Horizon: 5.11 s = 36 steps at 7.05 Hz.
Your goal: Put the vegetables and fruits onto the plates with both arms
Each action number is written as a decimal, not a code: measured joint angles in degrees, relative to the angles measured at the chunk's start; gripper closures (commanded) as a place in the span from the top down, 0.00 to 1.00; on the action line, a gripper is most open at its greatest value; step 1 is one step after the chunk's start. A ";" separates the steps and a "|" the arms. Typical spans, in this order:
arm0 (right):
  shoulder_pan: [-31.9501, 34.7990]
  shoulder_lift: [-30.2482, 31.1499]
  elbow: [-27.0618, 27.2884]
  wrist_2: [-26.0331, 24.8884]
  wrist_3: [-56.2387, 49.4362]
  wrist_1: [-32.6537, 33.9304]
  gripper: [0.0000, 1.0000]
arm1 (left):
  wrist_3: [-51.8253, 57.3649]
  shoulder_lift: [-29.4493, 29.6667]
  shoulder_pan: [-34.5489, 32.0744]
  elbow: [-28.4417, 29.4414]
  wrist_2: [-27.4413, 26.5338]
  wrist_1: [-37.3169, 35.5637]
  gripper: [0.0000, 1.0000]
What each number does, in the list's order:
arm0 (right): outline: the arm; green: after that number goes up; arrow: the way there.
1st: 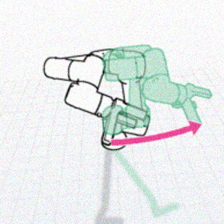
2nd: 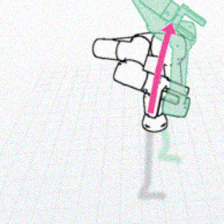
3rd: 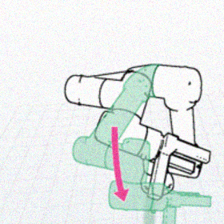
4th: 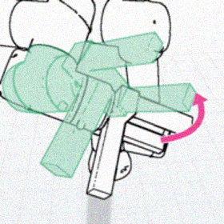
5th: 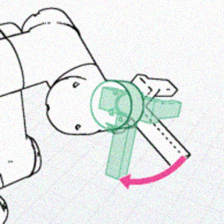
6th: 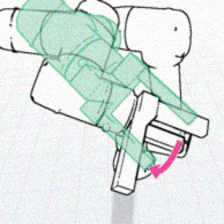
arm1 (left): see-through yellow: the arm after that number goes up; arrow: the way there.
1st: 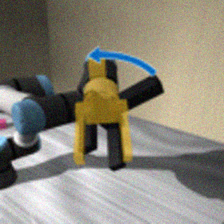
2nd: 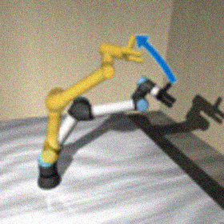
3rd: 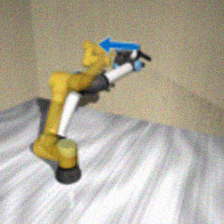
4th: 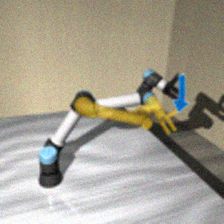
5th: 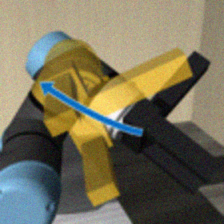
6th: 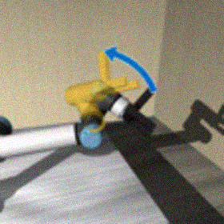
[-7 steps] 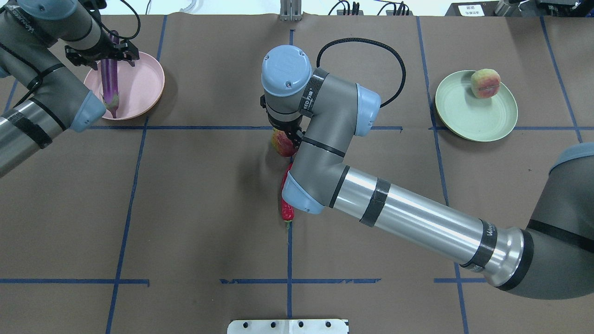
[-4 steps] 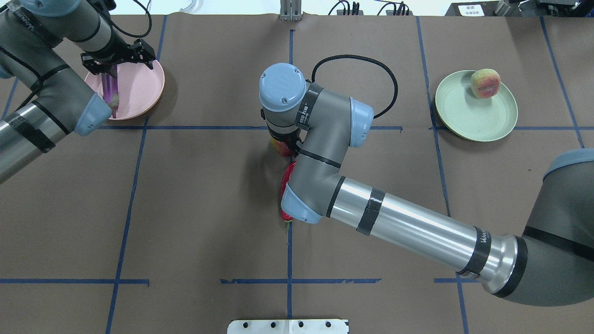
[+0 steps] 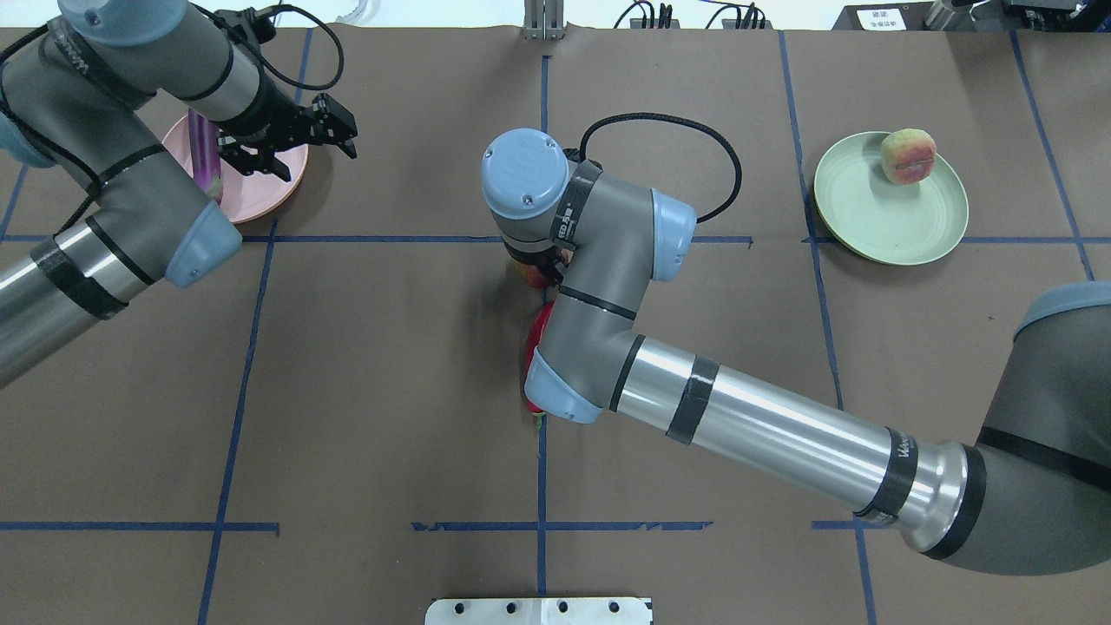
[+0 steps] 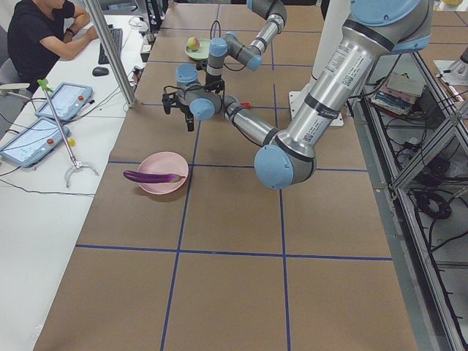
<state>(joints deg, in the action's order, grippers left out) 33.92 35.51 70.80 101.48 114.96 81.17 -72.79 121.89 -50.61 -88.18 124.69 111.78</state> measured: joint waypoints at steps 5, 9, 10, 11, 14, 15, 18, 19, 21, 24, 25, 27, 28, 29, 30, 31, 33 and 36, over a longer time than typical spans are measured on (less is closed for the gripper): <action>14.91 14.81 6.32 4.65 -28.64 -0.26 0.00 | 0.40 4.97 15.73 -4.36 -7.37 -2.80 1.00; 23.30 24.63 6.70 8.76 -48.29 -0.70 0.00 | 3.34 14.52 21.60 5.06 -16.60 -6.72 0.93; 23.74 26.27 7.44 8.90 -49.97 -0.76 0.02 | 3.99 15.06 22.70 6.56 -18.45 -7.04 0.88; 23.91 27.68 8.53 9.20 -50.89 -0.77 0.69 | 4.85 15.30 23.68 7.47 -19.97 -7.62 0.72; 23.85 31.32 12.54 10.32 -51.37 -0.79 1.00 | 5.47 15.37 24.61 7.94 -20.96 -9.02 0.00; 23.80 31.65 13.19 10.42 -51.35 -0.80 1.00 | 5.50 15.23 24.65 7.79 -20.98 -9.25 0.00; 23.87 32.40 17.69 11.79 -51.27 -0.42 1.00 | 5.45 14.21 23.25 4.58 -20.99 -9.74 0.00; 23.89 33.91 21.17 12.45 -51.25 -0.13 1.00 | 5.39 12.00 20.48 2.36 -20.80 -9.76 0.00; 23.97 38.52 29.22 14.21 -50.98 0.09 1.00 | 5.23 5.96 11.28 0.24 -19.24 -9.86 0.00; 23.95 41.75 34.27 14.94 -50.58 0.05 1.00 | 8.59 1.44 -5.30 7.41 -11.81 -9.37 0.16; 23.92 41.94 34.94 14.96 -50.53 0.04 1.00 | 11.95 1.97 -7.55 10.79 -11.21 -9.25 0.99; 23.91 42.57 36.20 14.99 -50.40 0.06 1.00 | 15.06 4.29 -8.71 16.13 -10.91 -7.17 1.00; 23.91 42.92 36.79 15.03 -50.37 0.09 1.00 | 15.47 4.72 -8.72 17.15 -10.89 -5.87 1.00; 23.98 43.40 37.25 15.44 -50.42 0.36 1.00 | 15.96 4.70 -8.83 17.18 -10.05 -5.26 1.00; 25.17 44.13 37.65 16.97 -51.35 1.48 1.00 | 17.74 3.58 -9.56 15.84 -8.03 -5.13 1.00; 28.28 45.27 37.98 19.72 -55.15 3.64 1.00 | 22.22 -0.17 -11.06 11.40 -5.37 -5.23 1.00; 37.25 49.31 38.49 26.01 -74.41 9.55 1.00 | 36.95 -12.67 -14.65 -1.39 -2.77 -5.68 1.00; 51.38 55.64 38.68 28.79 -108.43 18.75 1.00 | 63.50 -26.00 -26.23 -8.28 3.71 -7.16 1.00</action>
<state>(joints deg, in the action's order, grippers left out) 85.30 91.15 109.48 130.28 6.53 99.92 -9.29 95.89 -76.84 -96.45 128.40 104.63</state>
